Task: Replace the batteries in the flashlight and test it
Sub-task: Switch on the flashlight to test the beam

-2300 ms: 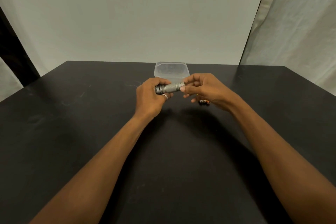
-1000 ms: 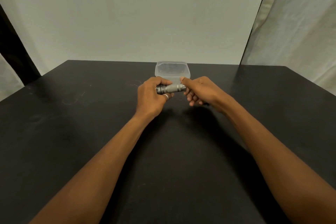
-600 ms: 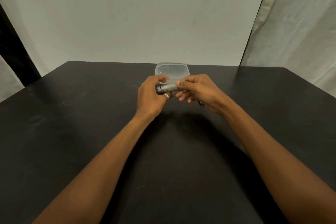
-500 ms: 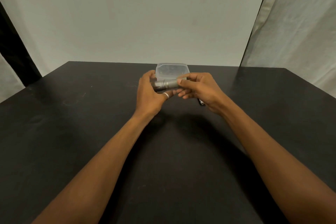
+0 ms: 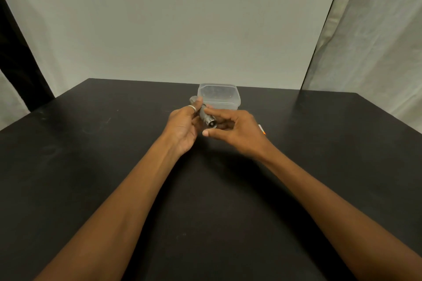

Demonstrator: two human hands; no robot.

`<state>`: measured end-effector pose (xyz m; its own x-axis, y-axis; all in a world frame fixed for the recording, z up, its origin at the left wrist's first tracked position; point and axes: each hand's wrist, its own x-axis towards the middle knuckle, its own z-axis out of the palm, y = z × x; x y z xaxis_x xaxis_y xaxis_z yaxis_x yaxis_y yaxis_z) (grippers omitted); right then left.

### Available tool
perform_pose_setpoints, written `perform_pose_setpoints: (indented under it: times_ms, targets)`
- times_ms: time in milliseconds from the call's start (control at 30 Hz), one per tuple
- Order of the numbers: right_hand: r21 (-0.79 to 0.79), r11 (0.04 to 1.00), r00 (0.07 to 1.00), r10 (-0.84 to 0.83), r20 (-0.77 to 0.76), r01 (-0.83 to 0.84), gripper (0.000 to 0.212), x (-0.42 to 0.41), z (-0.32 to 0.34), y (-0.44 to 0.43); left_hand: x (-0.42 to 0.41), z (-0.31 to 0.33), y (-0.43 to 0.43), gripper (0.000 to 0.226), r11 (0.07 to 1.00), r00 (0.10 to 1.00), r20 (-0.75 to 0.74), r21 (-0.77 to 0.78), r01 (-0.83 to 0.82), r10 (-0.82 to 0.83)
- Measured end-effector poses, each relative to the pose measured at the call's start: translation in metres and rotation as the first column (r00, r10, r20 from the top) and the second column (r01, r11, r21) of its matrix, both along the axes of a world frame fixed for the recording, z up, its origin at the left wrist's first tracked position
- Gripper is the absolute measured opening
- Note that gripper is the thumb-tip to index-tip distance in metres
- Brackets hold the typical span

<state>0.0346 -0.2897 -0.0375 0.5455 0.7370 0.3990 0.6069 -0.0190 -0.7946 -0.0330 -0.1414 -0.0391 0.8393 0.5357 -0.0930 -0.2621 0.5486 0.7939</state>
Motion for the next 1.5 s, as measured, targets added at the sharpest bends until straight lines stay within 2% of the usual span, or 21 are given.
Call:
perform_pose_setpoints:
  times_ms: [67,167,267,367,433,500,833,1067,1233,1333,1433,1500]
  targets:
    - [-0.039,0.998,0.999,0.047,-0.022,-0.047,0.059,0.000,-0.008,-0.003,0.002,-0.003,0.001,0.018,1.000,1.000,0.000,-0.019,0.014,-0.014]
    - [-0.041,0.999,0.999,0.033,0.008,-0.033,0.050,-0.001,-0.016,-0.008,0.004,-0.003,-0.001,0.019,0.999,1.000,-0.022,0.030,0.023,-0.022]
    - [-0.044,0.999,0.993,-0.015,0.113,0.020,0.047,-0.002,-0.017,-0.007,0.004,-0.002,-0.003,0.021,0.994,0.998,-0.050,0.097,0.042,-0.038]
    - [-0.052,0.999,0.967,0.006,0.256,0.008,0.047,-0.005,-0.019,-0.007,0.003,-0.002,-0.003,0.024,0.984,0.995,-0.088,0.165,0.067,-0.053]
    - [-0.070,0.998,0.926,0.023,0.376,0.004,0.047,-0.007,-0.019,-0.009,0.002,-0.002,-0.004,0.027,0.984,0.993,-0.097,0.158,0.078,-0.063]
    - [-0.081,0.997,0.904,0.021,0.427,0.015,0.047,-0.008,-0.018,-0.009,0.001,-0.002,-0.004,0.028,0.987,0.993,-0.100,0.140,0.080,-0.066]
    - [-0.064,0.995,0.876,-0.035,0.480,0.075,0.040,-0.014,-0.017,-0.009,0.002,0.002,-0.010,0.035,0.965,0.977,-0.168,0.208,0.163,-0.129]
    - [-0.074,0.994,0.873,-0.038,0.486,0.084,0.037,-0.015,-0.017,-0.007,0.006,-0.001,-0.008,0.030,0.964,0.976,-0.189,0.220,0.151,-0.109]
    - [-0.047,0.995,0.866,-0.056,0.496,0.092,0.029,-0.016,-0.017,-0.008,0.007,-0.005,-0.002,0.043,0.944,0.968,-0.232,0.286,0.163,-0.097]
    - [-0.054,0.994,0.859,-0.053,0.510,0.093,0.030,-0.017,-0.015,-0.008,0.006,-0.005,-0.001,0.038,0.941,0.968,-0.227,0.290,0.173,-0.108]
    - [-0.058,0.995,0.852,-0.036,0.523,0.078,0.033,-0.018,-0.014,-0.009,0.004,-0.004,-0.002,0.043,0.946,0.970,-0.208,0.268,0.182,-0.128]
    - [-0.052,0.997,0.842,-0.025,0.539,0.063,0.036,-0.019,-0.013,-0.010,0.002,-0.003,-0.004,0.037,0.953,0.976,-0.170,0.247,0.175,-0.135]
